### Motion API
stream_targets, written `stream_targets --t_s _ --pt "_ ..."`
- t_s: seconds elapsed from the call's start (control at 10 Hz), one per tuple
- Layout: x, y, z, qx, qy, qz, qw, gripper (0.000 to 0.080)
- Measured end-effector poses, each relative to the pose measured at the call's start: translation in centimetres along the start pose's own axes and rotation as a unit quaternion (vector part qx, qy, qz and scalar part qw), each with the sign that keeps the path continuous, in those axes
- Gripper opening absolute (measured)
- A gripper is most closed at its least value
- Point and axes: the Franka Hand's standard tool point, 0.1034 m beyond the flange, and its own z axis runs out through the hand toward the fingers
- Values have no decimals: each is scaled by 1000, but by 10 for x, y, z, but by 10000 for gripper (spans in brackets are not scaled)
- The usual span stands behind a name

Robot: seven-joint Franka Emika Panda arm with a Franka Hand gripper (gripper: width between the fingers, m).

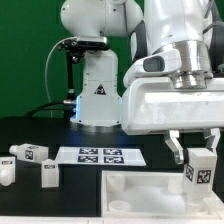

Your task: Assemble square table

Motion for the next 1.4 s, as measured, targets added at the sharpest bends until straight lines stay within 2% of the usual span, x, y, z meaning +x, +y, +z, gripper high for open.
stream_targets --t_s 0.3,0.6,1.0,1.4 --pt "-8 -3 -4 1 -1 -2 1000 284" --pt "-9 -5 -4 0 7 -3 1000 284" --pt "-14 -10 3 2 6 -6 1000 284" --pt "-17 -9 9 -3 32 -7 999 284"
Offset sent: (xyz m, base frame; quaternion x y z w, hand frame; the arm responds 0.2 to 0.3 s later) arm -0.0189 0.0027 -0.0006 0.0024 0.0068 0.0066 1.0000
